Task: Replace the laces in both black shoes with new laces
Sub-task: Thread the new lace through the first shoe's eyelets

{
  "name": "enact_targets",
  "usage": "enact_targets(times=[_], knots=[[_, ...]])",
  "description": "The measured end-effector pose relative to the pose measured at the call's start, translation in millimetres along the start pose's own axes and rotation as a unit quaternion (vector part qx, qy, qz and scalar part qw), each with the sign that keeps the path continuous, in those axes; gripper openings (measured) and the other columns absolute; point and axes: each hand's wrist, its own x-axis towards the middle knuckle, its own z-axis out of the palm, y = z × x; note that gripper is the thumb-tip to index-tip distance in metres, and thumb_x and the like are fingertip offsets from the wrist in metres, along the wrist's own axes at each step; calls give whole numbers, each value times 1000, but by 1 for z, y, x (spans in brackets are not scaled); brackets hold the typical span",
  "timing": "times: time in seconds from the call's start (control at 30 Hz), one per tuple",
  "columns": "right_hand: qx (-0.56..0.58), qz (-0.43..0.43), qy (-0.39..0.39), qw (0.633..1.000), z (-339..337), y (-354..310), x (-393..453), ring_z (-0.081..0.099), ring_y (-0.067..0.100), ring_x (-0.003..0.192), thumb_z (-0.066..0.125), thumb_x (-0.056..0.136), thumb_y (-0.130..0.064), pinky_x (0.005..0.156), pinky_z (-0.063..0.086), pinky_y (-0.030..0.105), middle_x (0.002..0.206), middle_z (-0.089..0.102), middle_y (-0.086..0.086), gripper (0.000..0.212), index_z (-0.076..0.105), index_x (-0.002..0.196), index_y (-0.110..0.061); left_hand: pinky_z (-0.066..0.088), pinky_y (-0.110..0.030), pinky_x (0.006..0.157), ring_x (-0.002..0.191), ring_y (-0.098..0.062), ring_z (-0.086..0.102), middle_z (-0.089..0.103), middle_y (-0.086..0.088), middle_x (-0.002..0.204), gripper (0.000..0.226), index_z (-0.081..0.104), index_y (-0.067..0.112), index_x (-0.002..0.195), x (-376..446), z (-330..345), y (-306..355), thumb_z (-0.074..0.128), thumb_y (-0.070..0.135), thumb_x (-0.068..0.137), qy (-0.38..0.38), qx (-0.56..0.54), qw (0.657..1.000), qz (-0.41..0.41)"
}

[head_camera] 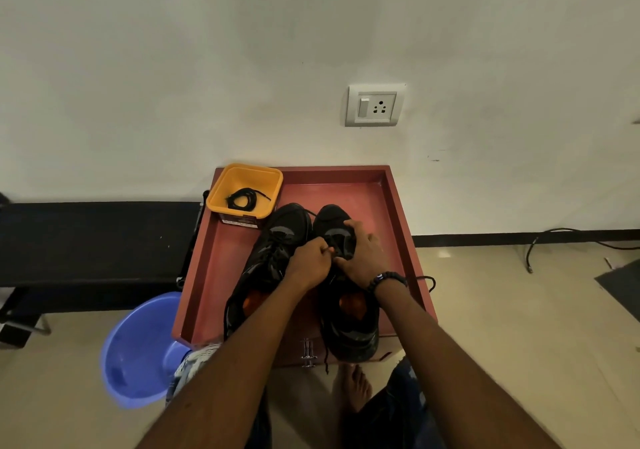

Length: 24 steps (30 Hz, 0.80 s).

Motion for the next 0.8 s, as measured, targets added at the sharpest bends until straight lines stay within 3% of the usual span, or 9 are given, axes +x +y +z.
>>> enact_targets(times=[0.17, 0.27, 0.33, 0.43, 0.5, 0.57, 0.7, 0.8], knots=[[11, 3, 7, 1000, 0, 1, 1, 53, 27, 104, 75, 84, -17, 94, 52, 40, 130, 41, 13, 81, 28, 146, -38, 34, -27, 56, 58, -11, 45, 49, 2, 64, 29, 53, 15, 71, -29, -25, 1, 53, 22, 99, 27, -189, 982, 7], [20, 3, 12, 1000, 0, 0, -1, 55, 31, 109, 76, 83, -16, 93, 51, 39, 132, 41, 14, 88, 23, 150, -38, 31, -25, 52, 52, -9, 40, 48, 1, 61, 27, 53, 14, 70, -54, -42, -9, 52, 24, 94, 49, -268, 961, -41], [12, 7, 11, 1000, 1, -1, -1, 55, 31, 111, 76, 84, -17, 96, 50, 41, 133, 40, 15, 91, 20, 152, -37, 33, -27, 53, 51, -12, 42, 53, 0, 61, 27, 57, 12, 70, -59, -49, -14, 50, 24, 93, 44, -242, 967, -68], [0, 16, 5, 1000, 1, -2, 0, 53, 32, 116, 75, 84, -19, 101, 50, 44, 137, 38, 15, 92, 18, 154, -35, 37, -23, 48, 46, -11, 48, 68, -4, 77, 29, 63, 10, 85, -48, -44, -11, 46, 28, 98, -19, -101, 993, -62], [-5, 22, 2, 1000, 1, -1, 0, 52, 31, 116, 75, 85, -21, 102, 49, 44, 137, 38, 14, 91, 18, 155, -34, 37, -21, 46, 45, -10, 51, 66, -3, 73, 38, 61, 12, 85, -36, -34, -3, 45, 42, 101, -60, -42, 996, -55], [-5, 22, -1, 1000, 2, -1, 1, 52, 29, 115, 74, 85, -21, 102, 48, 43, 136, 38, 13, 90, 19, 155, -34, 36, -19, 42, 47, -11, 52, 60, -2, 68, 41, 61, 13, 81, -25, -23, 5, 48, 47, 100, -78, -58, 992, -77], [-9, 5, -3, 1000, 2, 2, 3, 51, 24, 109, 72, 87, -19, 99, 49, 36, 131, 39, 10, 80, 28, 150, -40, 37, -27, 54, 53, -15, 46, 53, -3, 63, 37, 59, 12, 72, -6, -9, 10, 51, 34, 101, -17, -125, 990, -67], [-34, -19, -12, 999, 1, 5, 4, 50, 22, 105, 69, 89, -21, 92, 51, 31, 126, 39, 8, 60, 43, 139, -40, 38, -28, 56, 60, -15, 52, 58, -2, 68, 32, 66, 9, 85, -4, -12, 8, 48, 28, 103, 8, -61, 998, -27]])
